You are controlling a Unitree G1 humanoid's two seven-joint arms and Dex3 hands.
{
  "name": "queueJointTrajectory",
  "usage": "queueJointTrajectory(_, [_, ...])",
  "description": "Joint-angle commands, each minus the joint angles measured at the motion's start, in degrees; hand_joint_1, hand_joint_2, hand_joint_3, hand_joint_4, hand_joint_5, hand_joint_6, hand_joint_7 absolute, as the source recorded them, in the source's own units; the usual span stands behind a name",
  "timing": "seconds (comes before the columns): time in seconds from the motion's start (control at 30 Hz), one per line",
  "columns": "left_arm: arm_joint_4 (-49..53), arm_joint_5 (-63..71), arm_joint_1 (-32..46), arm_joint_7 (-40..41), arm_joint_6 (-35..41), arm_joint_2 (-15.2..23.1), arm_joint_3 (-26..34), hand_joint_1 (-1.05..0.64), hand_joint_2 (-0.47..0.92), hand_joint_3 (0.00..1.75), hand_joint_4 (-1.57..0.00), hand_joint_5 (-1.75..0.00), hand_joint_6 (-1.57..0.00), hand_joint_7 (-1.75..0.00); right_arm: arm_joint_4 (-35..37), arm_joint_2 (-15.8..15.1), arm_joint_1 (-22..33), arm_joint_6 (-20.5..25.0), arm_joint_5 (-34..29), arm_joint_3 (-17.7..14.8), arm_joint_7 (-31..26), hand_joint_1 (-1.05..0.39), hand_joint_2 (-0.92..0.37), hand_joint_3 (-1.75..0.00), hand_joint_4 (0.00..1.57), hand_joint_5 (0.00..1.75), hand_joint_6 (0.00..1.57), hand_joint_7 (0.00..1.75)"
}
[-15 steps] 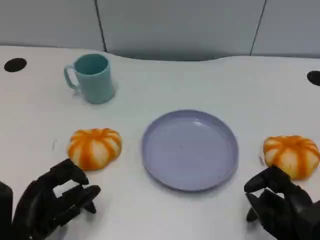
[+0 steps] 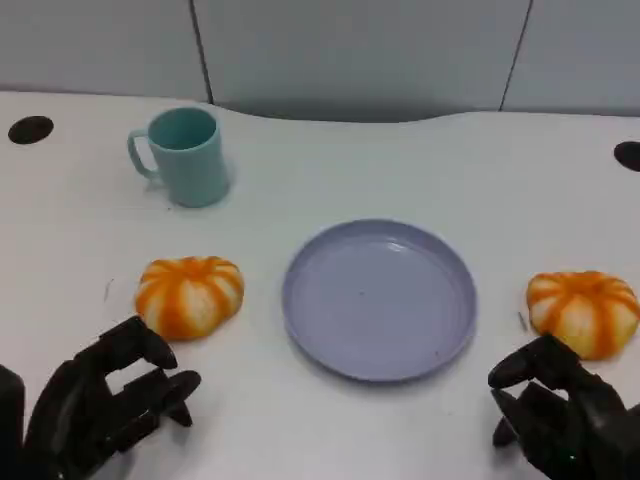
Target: Grasp the bread from the table and place it into the plate.
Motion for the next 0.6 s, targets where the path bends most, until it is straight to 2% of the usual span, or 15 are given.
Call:
queueJointTrajectory(0.03, [-2.1, -0.7, 0.6, -0.1, -0.2, 0.9, 0.7, -0.24, 0.92, 0.06, -0.65, -1.75, -0.51, -1.75, -1.3, 0.2, 0.5, 0.9, 0.1, 0.0, -0.8, -0.27, -0.92, -0.33, 0.55, 1.75, 0.34, 1.75])
queueJointTrajectory(0.1, [-3.5, 0.1, 0.8, 0.3, -1.0, 0.9, 0.3, -0.23, 0.92, 0.06, -0.66, -1.75, -0.50, -1.75, -1.5, 0.4, 0.5, 1.2, 0.1, 0.1, -0.8, -0.26, -0.92, -0.33, 0.55, 1.75, 0.34, 1.75])
queueJointTrajectory(0.17, [-4.8, 3.4, 0.9, 1.8, -6.5, 0.7, -0.4, -0.21, 0.92, 0.06, -0.66, -1.75, -0.49, -1.75, -1.8, 0.4, 0.5, 1.7, -0.5, 0.4, -1.1, -0.27, -0.92, -0.33, 0.55, 1.75, 0.34, 1.75])
queueJointTrajectory(0.23, [-6.4, 11.5, 0.1, 5.9, -15.0, 1.9, -2.3, -0.21, 0.91, 0.06, -0.67, -1.75, -0.48, -1.75, -2.1, 0.5, 0.3, 2.5, -0.7, 0.5, -1.2, -0.28, -0.92, -0.33, 0.55, 1.75, 0.33, 1.75])
queueJointTrajectory(0.3, [-6.9, 17.0, -0.4, 8.9, -19.8, 2.8, -3.5, -0.23, 0.92, 0.06, -0.69, -1.75, -0.46, -1.75, -2.2, 0.4, 0.2, 2.9, -0.7, 0.6, -1.2, -0.29, -0.92, -0.33, 0.54, 1.75, 0.32, 1.74])
queueJointTrajectory(0.4, [-10.7, 34.1, -1.8, 17.5, -24.2, 7.3, -6.3, -0.25, 0.92, 0.07, -0.71, -1.75, -0.45, -1.75, -2.1, 0.6, -0.1, 3.2, -1.4, 1.0, -1.7, -0.29, -0.92, -0.33, 0.54, 1.75, 0.32, 1.74])
queueJointTrajectory(0.5, [-14.1, 51.6, -3.2, 28.1, -25.2, 10.7, -9.0, -0.28, 0.89, 0.05, -0.71, -1.75, -0.49, -1.75, -1.8, 0.8, -0.4, 3.6, -1.0, 1.0, -1.4, -0.28, -0.92, -0.33, 0.54, 1.75, 0.32, 1.75])
queueJointTrajectory(0.53, [-15.5, 58.3, -4.2, 31.0, -24.4, 12.4, -10.5, -0.30, 0.88, 0.04, -0.69, -1.74, -0.49, -1.71, -1.6, 0.8, -0.6, 3.3, -0.9, 1.1, -1.4, -0.28, -0.92, -0.33, 0.54, 1.75, 0.32, 1.75])
queueJointTrajectory(0.6, [-17.1, 66.0, -5.6, 33.8, -22.8, 14.6, -12.6, -0.35, 0.88, 0.01, -0.59, -1.71, -0.52, -1.46, -1.3, 1.0, -0.7, 2.9, -0.7, 1.1, -1.4, -0.28, -0.92, -0.33, 0.56, 1.75, 0.33, 1.75])
